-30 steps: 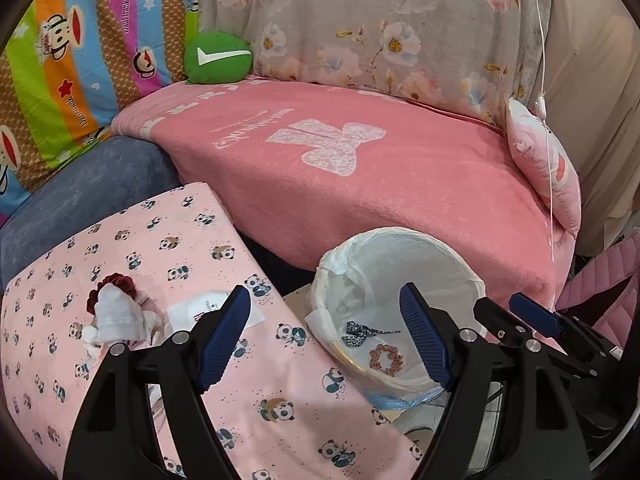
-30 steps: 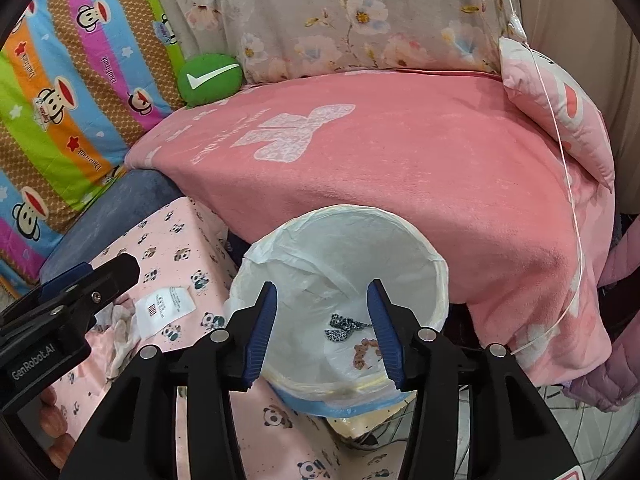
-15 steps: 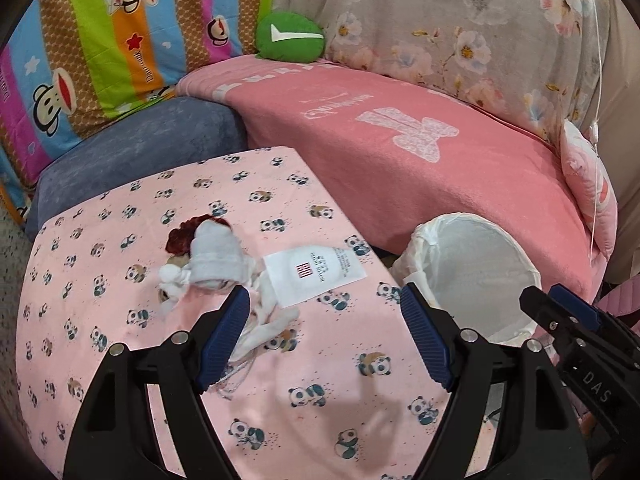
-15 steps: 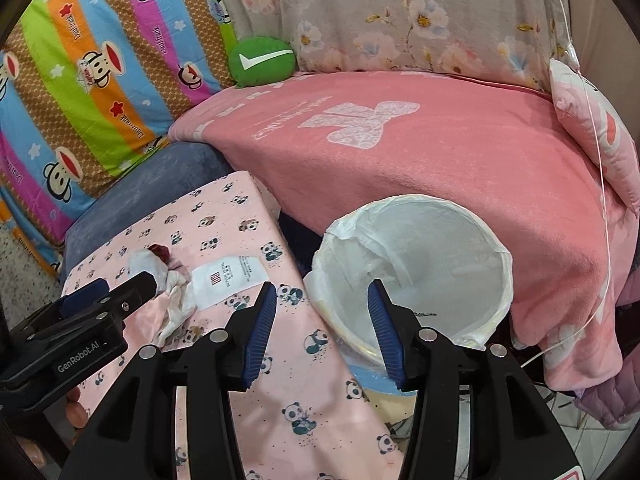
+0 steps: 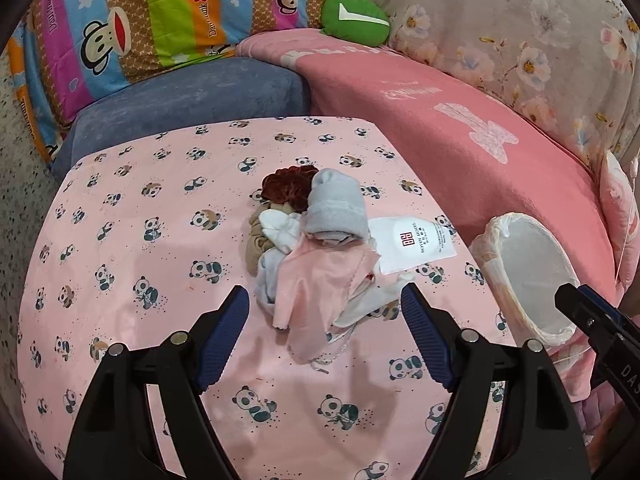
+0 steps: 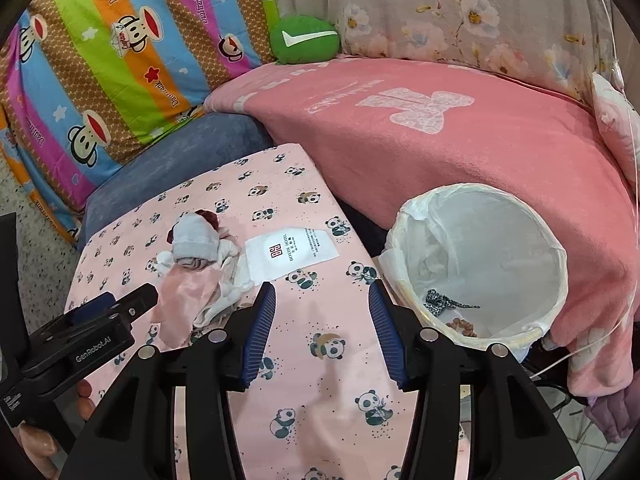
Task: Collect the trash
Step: 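Move the right gripper back to the pile and reach for the grey sock, then grasp the grey sock with the right gripper and lift it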
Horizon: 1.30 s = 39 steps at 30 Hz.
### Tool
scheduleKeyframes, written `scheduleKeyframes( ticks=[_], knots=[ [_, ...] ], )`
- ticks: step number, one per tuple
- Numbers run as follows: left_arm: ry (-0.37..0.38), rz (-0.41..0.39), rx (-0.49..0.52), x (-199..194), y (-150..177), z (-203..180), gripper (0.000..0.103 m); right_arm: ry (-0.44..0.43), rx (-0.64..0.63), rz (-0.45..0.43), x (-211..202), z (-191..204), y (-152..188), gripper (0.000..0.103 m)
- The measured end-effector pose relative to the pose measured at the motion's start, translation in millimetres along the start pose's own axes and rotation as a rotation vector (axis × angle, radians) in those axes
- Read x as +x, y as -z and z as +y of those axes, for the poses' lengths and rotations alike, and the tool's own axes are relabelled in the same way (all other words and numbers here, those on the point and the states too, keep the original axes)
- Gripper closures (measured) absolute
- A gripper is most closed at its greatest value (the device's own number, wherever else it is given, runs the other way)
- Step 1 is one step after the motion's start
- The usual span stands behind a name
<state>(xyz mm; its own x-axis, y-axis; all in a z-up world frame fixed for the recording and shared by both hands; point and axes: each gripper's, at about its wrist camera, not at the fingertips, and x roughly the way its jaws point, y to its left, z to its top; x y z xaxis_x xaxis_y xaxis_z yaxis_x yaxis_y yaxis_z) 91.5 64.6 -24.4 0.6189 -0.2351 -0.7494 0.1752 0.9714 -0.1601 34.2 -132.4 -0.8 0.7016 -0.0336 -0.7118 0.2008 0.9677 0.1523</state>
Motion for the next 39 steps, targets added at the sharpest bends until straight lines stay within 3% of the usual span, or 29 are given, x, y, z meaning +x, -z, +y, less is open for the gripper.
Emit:
scheduleKeyframes(
  ticks=[11,14,18,28,35,36,38,39],
  knots=[
    [-0.011,0.014,-0.047,4.6,0.6,26.7,0.028,-0.058,-0.032,0.033,25.6,31.4,-3.7,0.053],
    [-0.014,0.006,-0.057,3.3,-4.3,31.6,0.028,-0.095,-0.045,0.029,35.6,43.7,-9.9,0.042],
    [-0.032,-0.007,-0.070,2.9,-14.0,41.9,0.027,-0.140,-0.063,0.042,52.4,61.0,-20.5,0.041],
    [-0.075,-0.031,-0.102,11.3,-35.0,71.5,0.025,-0.247,-0.046,0.121,116.5,101.6,-49.9,0.040],
    [-0.077,-0.015,-0.114,20.4,-35.3,84.8,0.025,-0.252,-0.065,0.188,156.6,121.4,-44.2,0.041],
    [-0.075,-0.012,-0.114,21.6,-34.5,85.2,0.025,-0.262,-0.058,0.200,160.8,120.5,-42.5,0.043],
    [-0.070,-0.006,-0.115,23.3,-33.3,84.3,0.025,-0.286,-0.051,0.213,164.1,118.1,-40.0,0.069],
    [-0.065,-0.004,-0.113,23.9,-32.2,82.9,0.025,-0.291,-0.053,0.212,162.5,116.5,-39.2,0.073]
  ],
)
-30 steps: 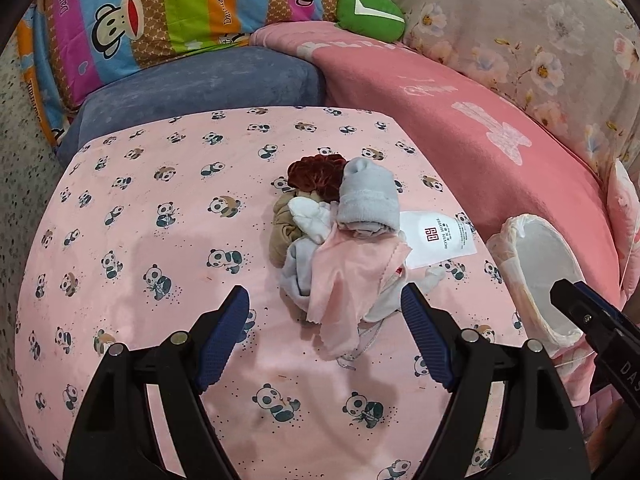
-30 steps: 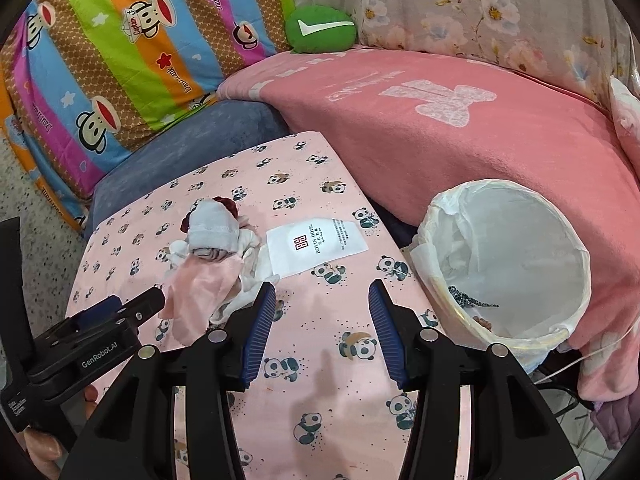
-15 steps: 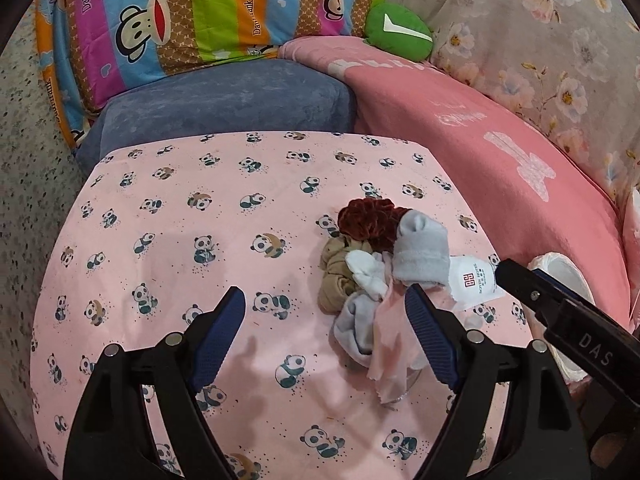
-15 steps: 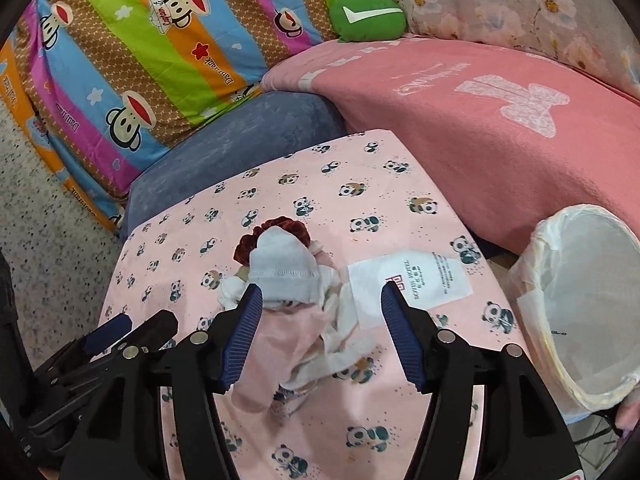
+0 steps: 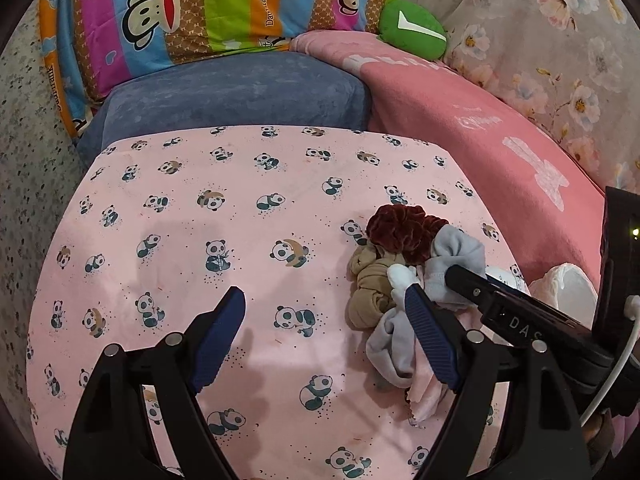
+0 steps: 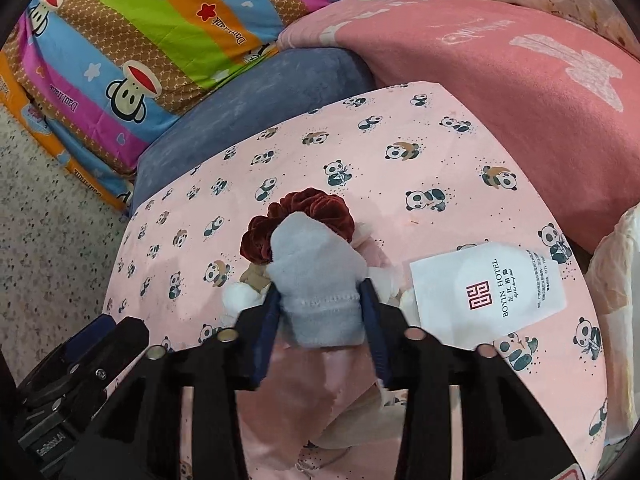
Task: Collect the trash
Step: 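Grasp the grey sock with the right gripper and lift it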
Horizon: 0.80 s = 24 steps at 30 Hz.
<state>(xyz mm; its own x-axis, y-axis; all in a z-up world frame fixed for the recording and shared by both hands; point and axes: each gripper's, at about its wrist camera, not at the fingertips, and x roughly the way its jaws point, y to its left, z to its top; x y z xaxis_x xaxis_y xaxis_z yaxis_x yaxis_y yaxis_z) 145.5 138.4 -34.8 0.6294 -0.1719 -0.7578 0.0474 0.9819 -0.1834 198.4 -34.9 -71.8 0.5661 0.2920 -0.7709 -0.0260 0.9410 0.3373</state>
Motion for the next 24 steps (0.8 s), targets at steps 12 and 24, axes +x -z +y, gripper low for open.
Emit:
scheduleKeyframes(
  ticks=[12,24],
  knots=[
    [0.064,0.054,0.106,8.4,29.8,-47.2,0.035,0.084,0.056,-0.123,-77.8,-35.2,25.7,0.080],
    [0.073,0.121,0.109,19.7,48.4,-60.8,0.085,0.119,0.124,-0.135,-113.5,-72.8,56.5,0.079]
  ],
)
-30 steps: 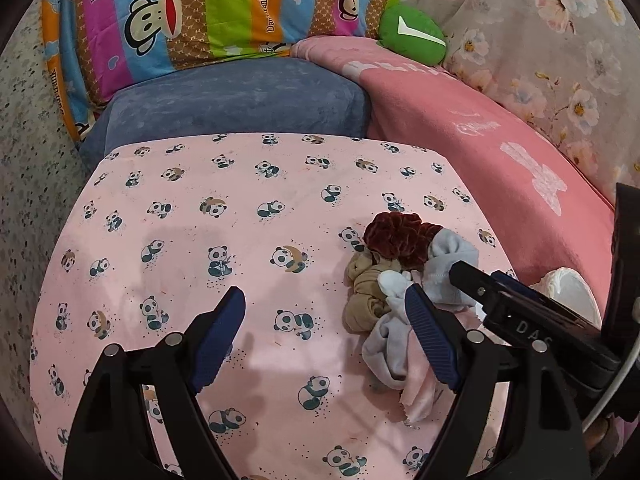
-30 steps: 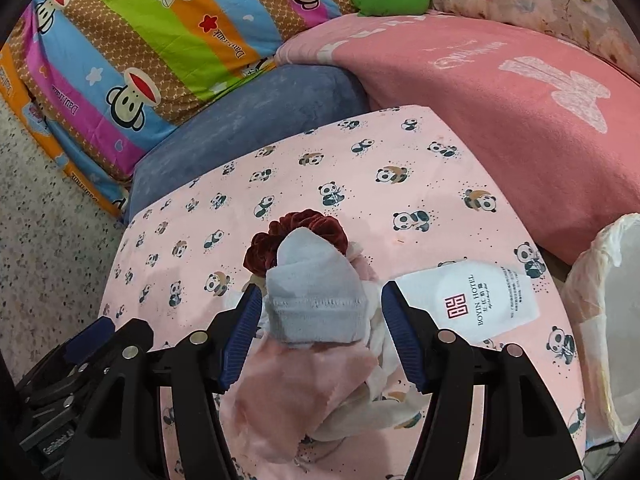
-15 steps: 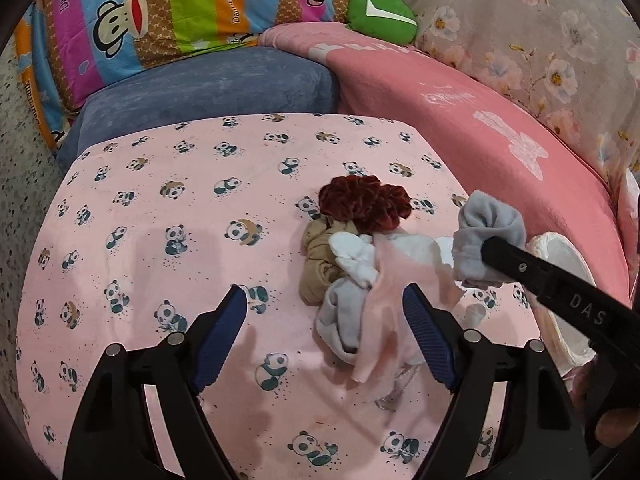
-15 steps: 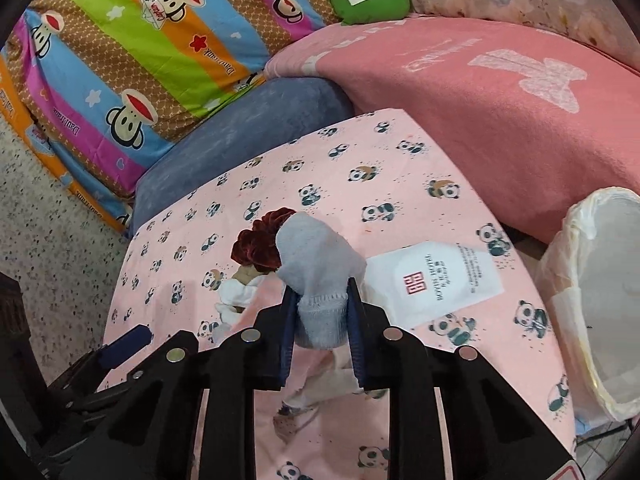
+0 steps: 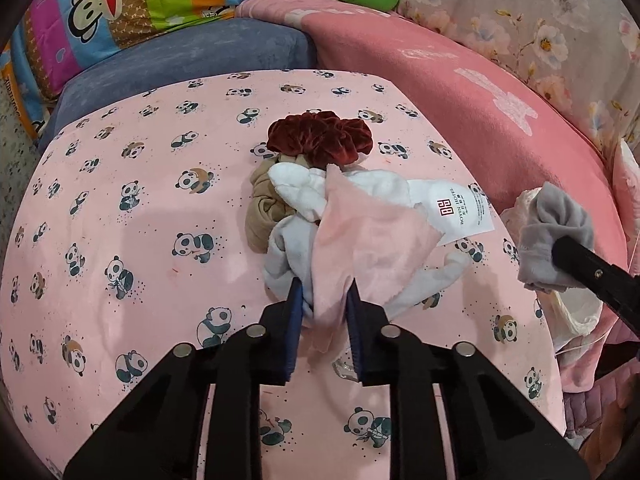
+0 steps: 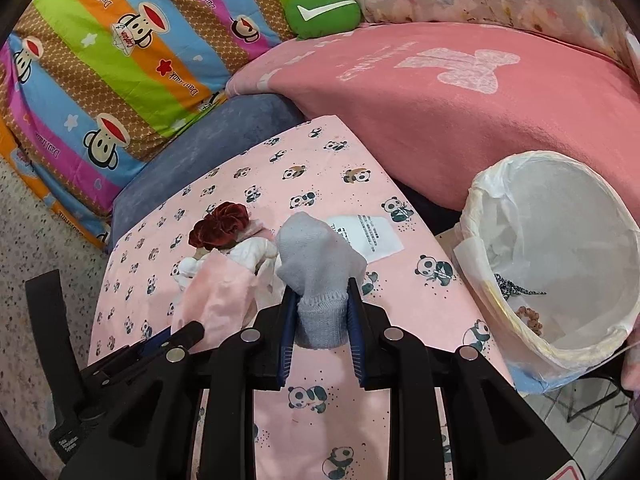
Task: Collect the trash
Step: 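Grasp the grey sock with the right gripper and lift it, then carry the grey sock to the bin and release it inside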
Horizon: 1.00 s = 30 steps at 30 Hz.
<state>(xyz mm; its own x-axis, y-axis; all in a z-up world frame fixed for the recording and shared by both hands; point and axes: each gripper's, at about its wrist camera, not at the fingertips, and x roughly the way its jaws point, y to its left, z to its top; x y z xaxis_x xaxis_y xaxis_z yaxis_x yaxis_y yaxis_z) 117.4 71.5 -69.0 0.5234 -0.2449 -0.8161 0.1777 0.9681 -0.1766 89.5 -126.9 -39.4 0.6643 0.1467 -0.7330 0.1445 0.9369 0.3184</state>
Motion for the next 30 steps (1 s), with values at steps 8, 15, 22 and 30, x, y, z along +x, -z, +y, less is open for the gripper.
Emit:
scheduleKeyframes(
  ticks=[8,15,22,30],
  knots=[
    [0.031,-0.041,0.014,-27.3,0.7,-14.0,0.091,-0.007,0.009,-0.023,-19.1,-6.1,7.9,0.079],
    [0.058,-0.103,0.059,-56.7,-7.3,-41.1,0.091,-0.015,0.013,-0.064,-43.1,-11.6,7.1,0.079],
    [0.087,-0.143,0.123,-71.9,-16.4,-77.6,0.091,-0.011,0.028,-0.116,-70.8,-25.5,4.0,0.079],
    [0.131,-0.153,0.212,-73.2,-19.8,-128.8,0.091,0.020,0.066,-0.163,-95.9,-59.4,-1.4,0.079]
  ],
)
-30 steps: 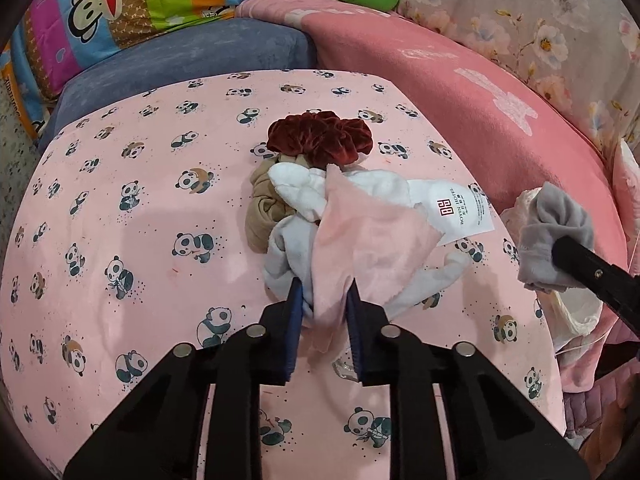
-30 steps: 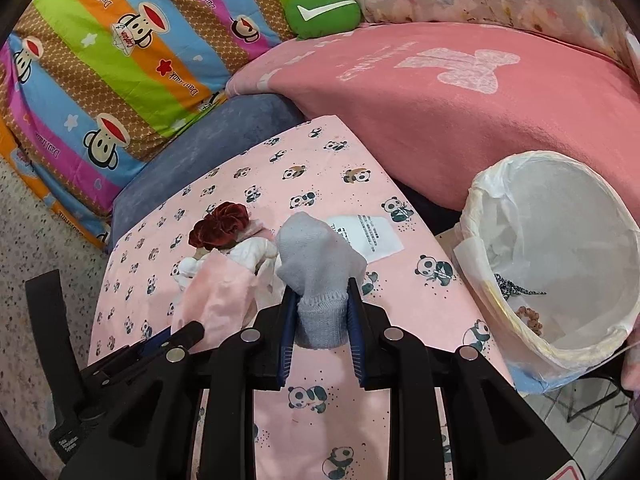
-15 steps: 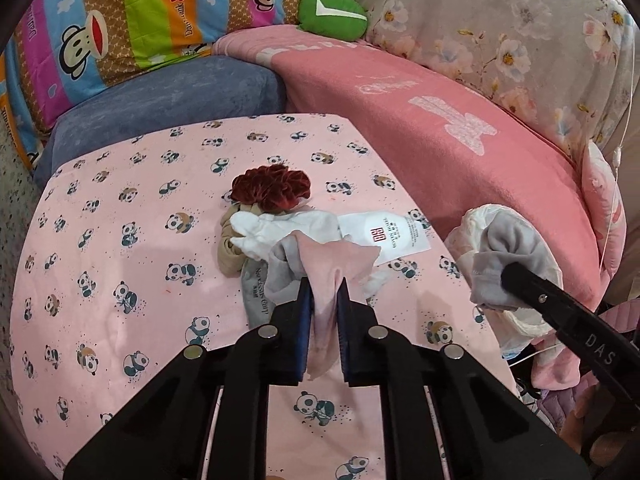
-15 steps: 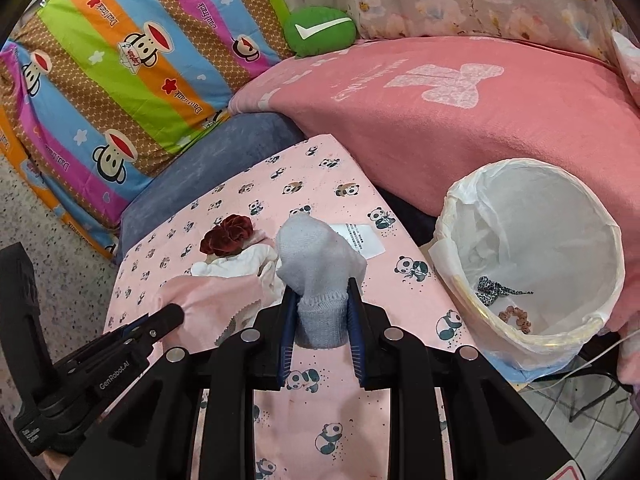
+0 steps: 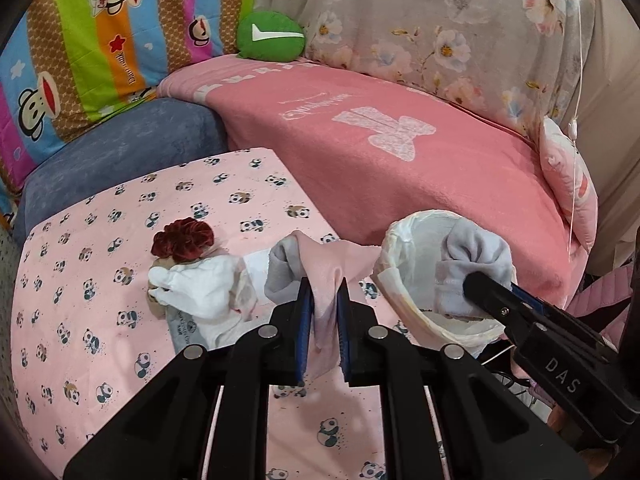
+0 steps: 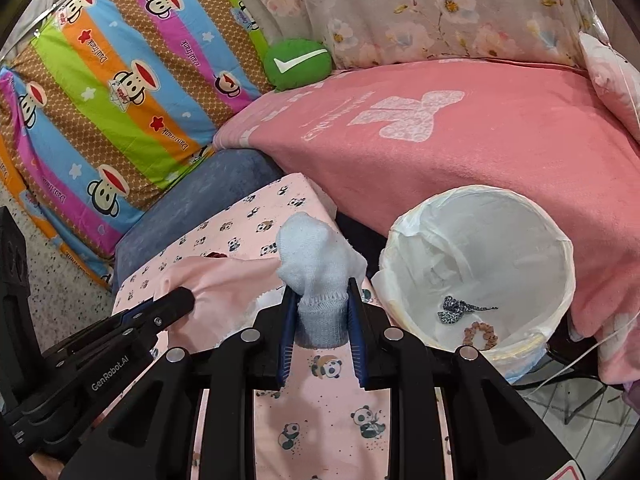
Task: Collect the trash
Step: 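Carry the grey sock to the bin and release it inside, then return both grippers to the pile and reach toward the white sock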
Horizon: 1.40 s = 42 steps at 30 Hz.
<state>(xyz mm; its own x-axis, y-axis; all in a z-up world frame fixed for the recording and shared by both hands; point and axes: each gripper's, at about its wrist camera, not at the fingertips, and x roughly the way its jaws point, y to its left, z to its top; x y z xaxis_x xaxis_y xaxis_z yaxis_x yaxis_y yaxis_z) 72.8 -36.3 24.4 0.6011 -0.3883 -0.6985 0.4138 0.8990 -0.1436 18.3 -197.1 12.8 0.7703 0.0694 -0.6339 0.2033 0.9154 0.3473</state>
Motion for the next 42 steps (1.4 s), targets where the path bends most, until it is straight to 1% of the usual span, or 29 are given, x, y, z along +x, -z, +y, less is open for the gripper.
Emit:
scheduleKeyframes(
  ticks=[9,19,26,31,32,33,35,37,38,42],
  knots=[
    [0.057,0.005,0.078,13.9,-10.1,-46.6,0.091,0.056,0.057,-0.041,-17.1,-48.2,-11.7,0.079],
    [0.125,0.028,0.143,35.4,-21.3,-88.4,0.091,0.122,0.115,-0.048,-17.2,-93.8,-19.6,0.079],
    [0.162,0.041,0.180,48.9,-27.7,-114.3,0.091,0.158,0.142,-0.045,-14.6,-116.6,-21.8,0.079],
    [0.183,0.043,0.198,55.6,-31.2,-126.0,0.091,0.178,0.155,-0.039,-9.5,-128.4,-22.7,0.077],
    [0.182,0.048,0.196,57.1,-31.4,-127.0,0.088,0.181,0.158,-0.038,-8.0,-129.6,-23.3,0.074],
    [0.176,0.049,0.195,58.2,-31.4,-127.1,0.085,0.185,0.162,-0.036,-6.6,-130.5,-23.8,0.073],
    [0.151,0.044,0.189,58.8,-31.5,-125.2,0.062,0.190,0.172,-0.038,-5.6,-132.3,-23.8,0.070],
    [0.129,0.029,0.182,57.1,-30.6,-121.8,0.050,0.194,0.171,-0.041,-5.1,-131.7,-23.4,0.069],
    [0.120,0.026,0.180,56.3,-29.9,-119.8,0.048,0.196,0.168,-0.041,-5.1,-130.7,-23.3,0.069],
    [0.099,0.034,0.160,55.6,-27.1,-110.7,0.048,0.193,0.160,-0.043,-5.5,-127.0,-22.5,0.066]
  ],
)
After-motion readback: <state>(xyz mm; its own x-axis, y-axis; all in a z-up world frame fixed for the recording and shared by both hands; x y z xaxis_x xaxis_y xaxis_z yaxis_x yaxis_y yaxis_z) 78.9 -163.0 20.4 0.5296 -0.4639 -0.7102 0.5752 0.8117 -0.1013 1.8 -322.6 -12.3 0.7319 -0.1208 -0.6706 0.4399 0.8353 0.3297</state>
